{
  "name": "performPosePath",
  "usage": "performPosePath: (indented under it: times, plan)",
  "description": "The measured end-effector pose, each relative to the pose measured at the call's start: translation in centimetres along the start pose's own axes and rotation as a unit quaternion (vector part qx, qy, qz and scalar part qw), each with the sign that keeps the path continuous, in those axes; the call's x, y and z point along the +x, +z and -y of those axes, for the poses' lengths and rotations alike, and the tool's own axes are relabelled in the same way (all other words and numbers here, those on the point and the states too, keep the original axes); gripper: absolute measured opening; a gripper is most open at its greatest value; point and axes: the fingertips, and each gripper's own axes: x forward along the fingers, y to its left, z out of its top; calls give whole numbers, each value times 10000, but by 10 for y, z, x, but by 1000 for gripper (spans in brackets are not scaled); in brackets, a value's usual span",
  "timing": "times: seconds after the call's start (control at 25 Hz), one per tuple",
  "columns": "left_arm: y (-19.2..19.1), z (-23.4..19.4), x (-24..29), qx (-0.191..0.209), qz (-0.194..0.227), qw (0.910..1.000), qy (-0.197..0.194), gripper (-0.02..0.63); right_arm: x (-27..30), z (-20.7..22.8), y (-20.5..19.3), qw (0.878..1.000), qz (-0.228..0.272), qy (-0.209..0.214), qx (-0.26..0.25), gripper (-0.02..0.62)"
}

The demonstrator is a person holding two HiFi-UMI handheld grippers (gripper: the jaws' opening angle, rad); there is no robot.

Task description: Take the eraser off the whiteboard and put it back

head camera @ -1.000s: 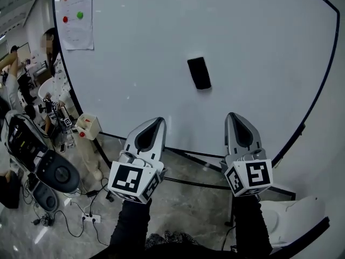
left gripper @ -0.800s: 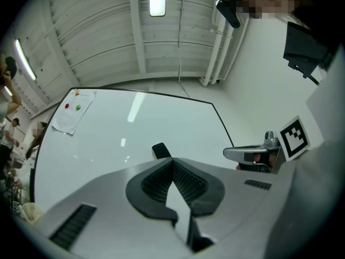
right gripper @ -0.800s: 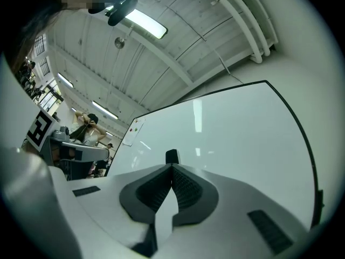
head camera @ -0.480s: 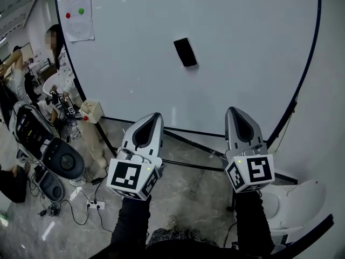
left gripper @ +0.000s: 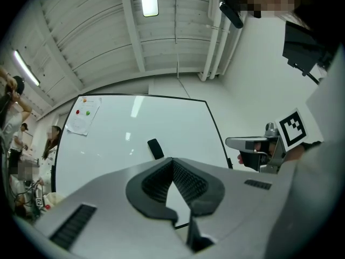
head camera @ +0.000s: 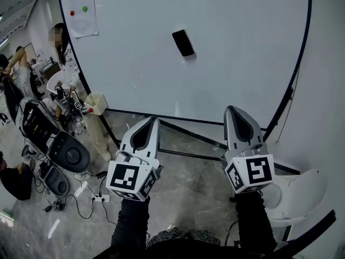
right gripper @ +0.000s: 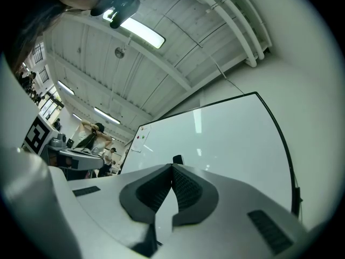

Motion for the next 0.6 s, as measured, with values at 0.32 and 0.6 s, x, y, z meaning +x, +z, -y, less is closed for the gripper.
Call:
performPosePath:
  times: [0.32, 0.6]
  plan:
    - [13, 1, -14, -32, 47, 9999, -143, 5, -12, -12, 20, 9999, 42, -131, -66, 9]
    - [22, -4, -26, 66, 141, 9994, -300, 6, -10, -33, 23, 9999, -37, -154, -49, 8]
